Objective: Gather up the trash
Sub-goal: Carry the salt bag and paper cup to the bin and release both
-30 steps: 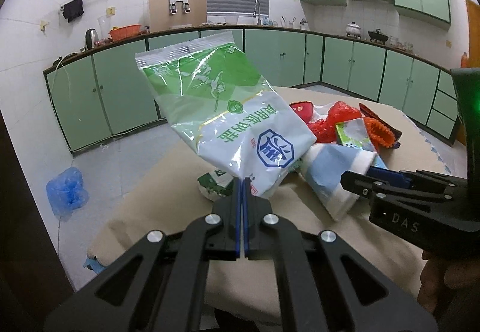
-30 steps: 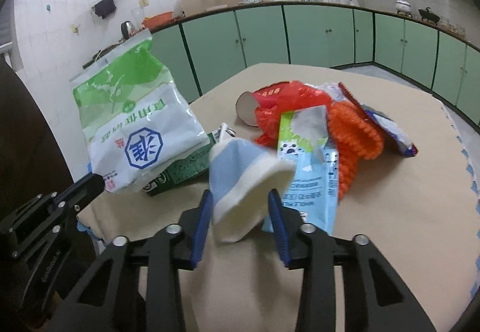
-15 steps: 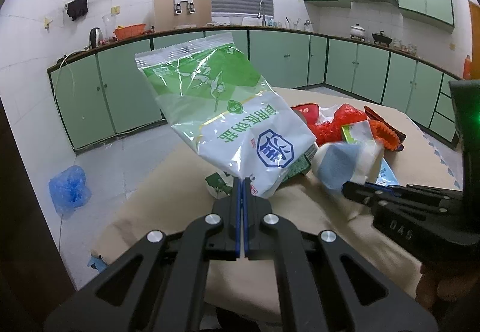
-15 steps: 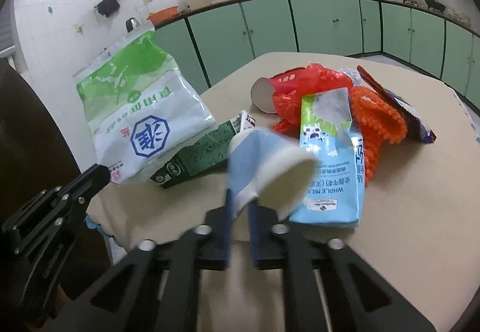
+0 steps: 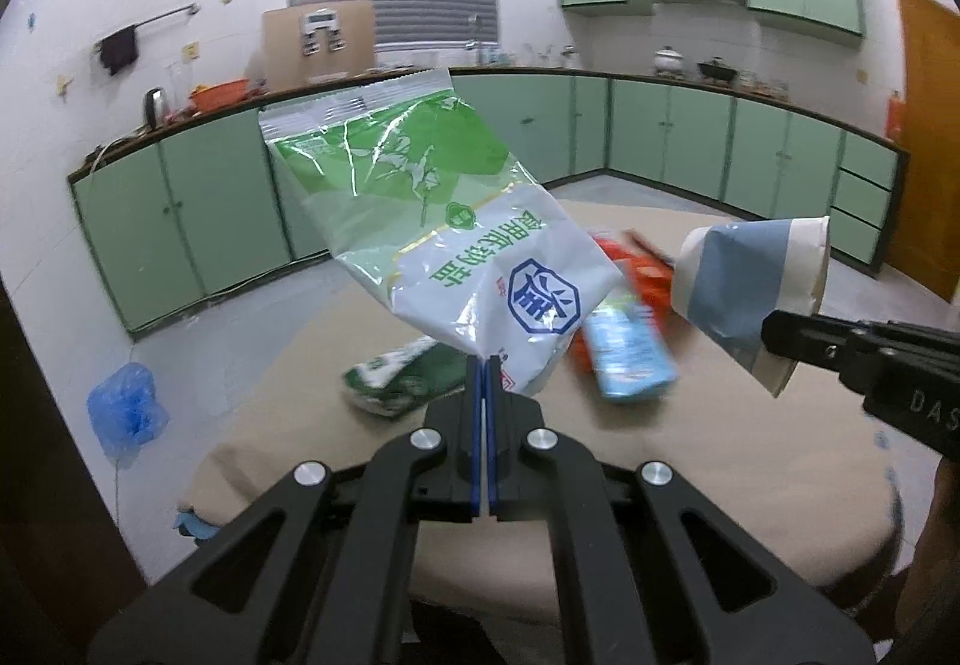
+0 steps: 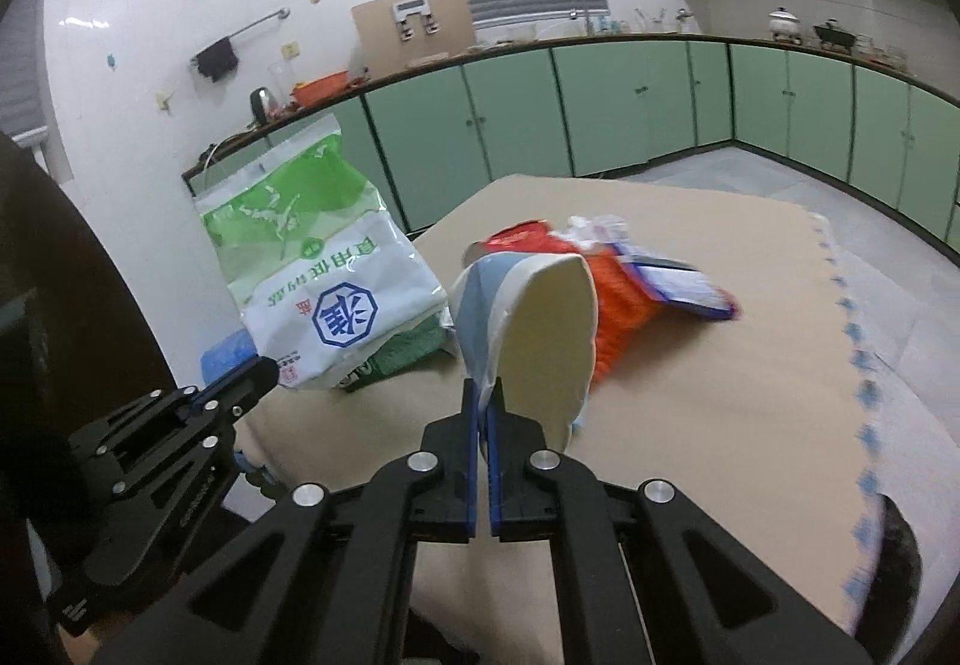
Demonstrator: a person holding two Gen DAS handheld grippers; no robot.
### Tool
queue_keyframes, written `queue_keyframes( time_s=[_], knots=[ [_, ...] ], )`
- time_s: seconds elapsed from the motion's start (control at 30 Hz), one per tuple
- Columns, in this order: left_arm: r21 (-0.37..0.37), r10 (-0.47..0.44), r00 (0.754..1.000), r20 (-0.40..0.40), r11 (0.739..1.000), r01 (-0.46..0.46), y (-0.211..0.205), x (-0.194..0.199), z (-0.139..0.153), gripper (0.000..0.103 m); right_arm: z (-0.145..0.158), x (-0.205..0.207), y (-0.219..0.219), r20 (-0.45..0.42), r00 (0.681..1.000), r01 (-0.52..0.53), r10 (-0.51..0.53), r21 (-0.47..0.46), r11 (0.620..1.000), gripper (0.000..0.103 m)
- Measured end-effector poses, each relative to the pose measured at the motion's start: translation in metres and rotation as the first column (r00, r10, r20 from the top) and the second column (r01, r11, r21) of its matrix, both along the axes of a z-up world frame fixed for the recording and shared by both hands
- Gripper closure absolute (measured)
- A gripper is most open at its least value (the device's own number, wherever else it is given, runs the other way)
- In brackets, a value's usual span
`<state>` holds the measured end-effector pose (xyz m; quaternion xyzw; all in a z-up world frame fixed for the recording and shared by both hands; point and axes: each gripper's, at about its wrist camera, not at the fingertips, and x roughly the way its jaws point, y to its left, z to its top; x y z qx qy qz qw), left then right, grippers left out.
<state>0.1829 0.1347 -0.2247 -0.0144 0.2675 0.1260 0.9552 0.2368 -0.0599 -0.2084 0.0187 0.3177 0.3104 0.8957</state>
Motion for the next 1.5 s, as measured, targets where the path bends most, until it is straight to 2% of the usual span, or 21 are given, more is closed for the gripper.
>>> queue_keyframes(
  time_s=[0.17, 0.27, 0.37, 0.53, 0.6, 0.7, 0.87, 0.93, 0.97, 1.1, 1.33, 1.37, 1.43, 1.5],
  knots=[
    [-0.004, -0.152, 0.988, 0.003, 0.988, 0.152, -0.067, -0.001, 0.009, 0.103, 0.006, -0.023, -0.079, 0.005, 0.990, 0.141, -0.141, -0.031, 0.990, 0.100],
    [-0.016, -0.282, 0.959, -0.015, 0.959, 0.281, -0.118, 0.002, 0.006, 0.103, -0.005, -0.036, -0.139, -0.018, 0.965, 0.261, -0.262, -0.061, 0.963, 0.100],
    [-0.020, -0.413, 0.910, -0.048, 0.911, 0.412, -0.175, 0.007, -0.005, 0.103, -0.024, -0.045, -0.200, -0.071, 0.922, 0.376, -0.382, -0.082, 0.923, 0.100],
    [-0.023, -0.584, 0.799, -0.144, 0.809, 0.587, -0.265, 0.023, -0.038, 0.103, -0.066, -0.048, -0.277, -0.142, 0.838, 0.508, -0.527, -0.151, 0.848, 0.100],
    [-0.017, -0.623, 0.761, -0.181, 0.775, 0.631, -0.293, 0.029, -0.053, 0.103, -0.081, -0.043, -0.295, -0.176, 0.814, 0.531, -0.554, -0.164, 0.832, 0.100],
    [-0.019, -0.647, 0.724, -0.240, 0.748, 0.663, -0.320, 0.037, -0.079, 0.103, -0.107, -0.027, -0.315, -0.240, 0.787, 0.542, -0.568, -0.170, 0.823, 0.101],
    [-0.038, -0.641, 0.674, -0.366, 0.734, 0.678, -0.339, 0.051, -0.134, 0.103, -0.147, 0.003, -0.321, -0.346, 0.743, 0.526, -0.572, -0.226, 0.820, 0.101],
    [-0.048, -0.632, 0.664, -0.399, 0.738, 0.673, -0.340, 0.060, -0.147, 0.102, -0.157, 0.012, -0.327, -0.378, 0.730, 0.513, -0.569, -0.247, 0.822, 0.099],
    [-0.052, -0.625, 0.660, -0.416, 0.741, 0.669, -0.340, 0.063, -0.155, 0.099, -0.160, 0.013, -0.329, -0.383, 0.726, 0.514, -0.572, -0.251, 0.820, 0.098],
    [-0.055, -0.637, 0.648, -0.417, 0.729, 0.682, -0.342, 0.073, -0.162, 0.097, -0.166, 0.020, -0.329, -0.405, 0.706, 0.517, -0.581, -0.267, 0.813, 0.081],
    [-0.048, -0.650, 0.645, -0.401, 0.718, 0.694, -0.345, 0.078, -0.152, 0.093, -0.161, 0.014, -0.329, -0.386, 0.713, 0.534, -0.585, -0.241, 0.810, 0.078],
    [-0.048, -0.652, 0.646, -0.396, 0.718, 0.695, -0.345, 0.078, -0.149, 0.089, -0.155, 0.012, -0.327, -0.375, 0.722, 0.535, -0.582, -0.232, 0.812, 0.076],
    [-0.053, -0.659, 0.650, -0.378, 0.717, 0.695, -0.343, 0.073, -0.136, 0.074, -0.141, 0.007, -0.321, -0.339, 0.740, 0.537, -0.581, -0.223, 0.813, 0.069],
    [0.001, -0.615, 0.716, -0.330, 0.758, 0.652, -0.330, 0.062, -0.114, 0.013, -0.119, 0.004, -0.309, -0.283, 0.770, 0.528, -0.571, -0.219, 0.820, 0.066]
  ],
)
